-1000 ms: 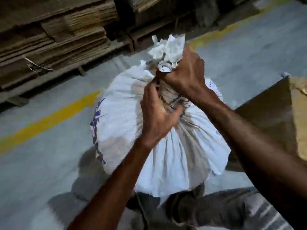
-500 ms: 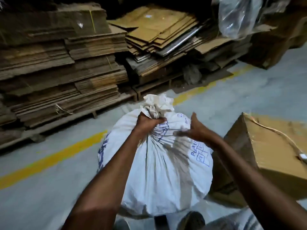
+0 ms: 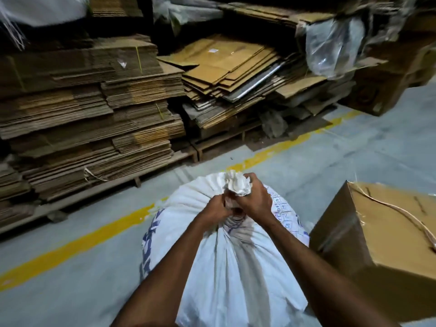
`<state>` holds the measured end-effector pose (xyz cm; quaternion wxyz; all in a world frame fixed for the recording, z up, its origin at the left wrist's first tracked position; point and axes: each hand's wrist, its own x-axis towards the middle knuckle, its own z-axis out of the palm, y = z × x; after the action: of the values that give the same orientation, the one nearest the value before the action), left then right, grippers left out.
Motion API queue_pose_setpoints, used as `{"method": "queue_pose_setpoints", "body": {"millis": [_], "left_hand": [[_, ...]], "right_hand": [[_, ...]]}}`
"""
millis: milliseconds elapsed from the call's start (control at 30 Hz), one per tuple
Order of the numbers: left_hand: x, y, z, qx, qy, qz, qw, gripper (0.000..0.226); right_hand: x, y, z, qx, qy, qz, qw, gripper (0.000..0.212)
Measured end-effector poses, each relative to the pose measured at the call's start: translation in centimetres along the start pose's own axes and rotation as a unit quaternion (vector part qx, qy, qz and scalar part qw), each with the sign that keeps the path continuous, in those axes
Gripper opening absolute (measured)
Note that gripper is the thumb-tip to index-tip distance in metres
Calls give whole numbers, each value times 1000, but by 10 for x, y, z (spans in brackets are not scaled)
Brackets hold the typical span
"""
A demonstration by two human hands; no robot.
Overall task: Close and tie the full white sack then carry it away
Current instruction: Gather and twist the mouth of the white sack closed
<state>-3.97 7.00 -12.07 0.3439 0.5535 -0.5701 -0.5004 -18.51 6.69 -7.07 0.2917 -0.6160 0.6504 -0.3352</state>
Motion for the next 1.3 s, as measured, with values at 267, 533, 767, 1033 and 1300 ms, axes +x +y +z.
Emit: {"method": "queue_pose_setpoints", "body": {"millis": [267, 533, 767, 1033, 1300], "left_hand": [[-26, -21, 48, 324, 214, 248, 888, 73], [12, -65, 24, 535, 18, 202, 820, 63], [50, -115, 44, 565, 66, 134, 812, 58], [87, -169, 47, 542, 50, 155, 824, 52], [93, -194, 58, 522, 127, 169, 826, 56]], "right_hand": [[22, 11, 18, -130, -16, 103, 986, 69], [53, 79, 45, -203, -179, 154, 950, 96], [71, 129, 65, -280, -11, -11, 960, 94], [70, 206, 80, -266, -113, -247, 925, 64], [86, 250, 123, -297, -112, -175, 932, 77]]}}
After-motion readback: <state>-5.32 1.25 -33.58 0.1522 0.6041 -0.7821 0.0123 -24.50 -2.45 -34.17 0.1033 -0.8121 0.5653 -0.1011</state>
